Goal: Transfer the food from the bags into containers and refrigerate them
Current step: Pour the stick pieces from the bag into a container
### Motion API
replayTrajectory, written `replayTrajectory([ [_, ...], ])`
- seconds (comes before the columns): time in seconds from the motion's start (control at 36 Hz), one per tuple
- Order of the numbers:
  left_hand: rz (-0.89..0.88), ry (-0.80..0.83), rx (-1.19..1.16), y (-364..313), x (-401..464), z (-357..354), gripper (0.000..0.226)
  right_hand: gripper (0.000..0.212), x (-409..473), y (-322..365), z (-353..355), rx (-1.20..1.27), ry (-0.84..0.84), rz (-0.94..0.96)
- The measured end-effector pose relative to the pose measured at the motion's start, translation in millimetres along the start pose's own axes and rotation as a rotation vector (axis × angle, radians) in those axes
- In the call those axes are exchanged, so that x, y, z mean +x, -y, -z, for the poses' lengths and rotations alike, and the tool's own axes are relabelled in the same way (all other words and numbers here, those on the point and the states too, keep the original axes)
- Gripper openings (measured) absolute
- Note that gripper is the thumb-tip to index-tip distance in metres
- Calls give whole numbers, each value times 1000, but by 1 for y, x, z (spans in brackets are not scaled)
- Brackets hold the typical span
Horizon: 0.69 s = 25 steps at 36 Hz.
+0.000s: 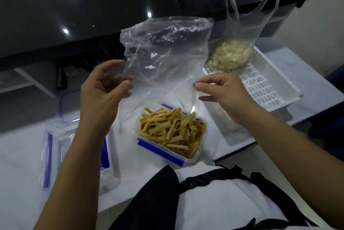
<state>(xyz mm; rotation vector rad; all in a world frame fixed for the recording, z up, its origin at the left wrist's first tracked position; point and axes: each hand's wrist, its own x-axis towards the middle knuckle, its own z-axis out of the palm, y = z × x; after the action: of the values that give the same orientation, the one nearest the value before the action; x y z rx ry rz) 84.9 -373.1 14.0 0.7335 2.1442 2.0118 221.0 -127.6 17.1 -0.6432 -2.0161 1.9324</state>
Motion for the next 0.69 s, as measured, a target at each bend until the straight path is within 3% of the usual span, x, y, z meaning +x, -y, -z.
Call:
replayTrajectory([
  [0.08, 52, -14, -34, 4, 1, -4, 41, 8, -3, -8, 2, 7, -8, -49],
  [0.22, 26, 16, -48, 0, 3, -10, 41, 15, -6, -4, 15, 47, 16, 22],
  [0.44, -41, 83, -41, -19, 20, -38, 40, 7, -10, 3, 47, 161, -83, 16],
  [0.69, -56, 202, -46, -34, 42, -108, 43, 6, -23, -5, 100, 40, -361, 96],
])
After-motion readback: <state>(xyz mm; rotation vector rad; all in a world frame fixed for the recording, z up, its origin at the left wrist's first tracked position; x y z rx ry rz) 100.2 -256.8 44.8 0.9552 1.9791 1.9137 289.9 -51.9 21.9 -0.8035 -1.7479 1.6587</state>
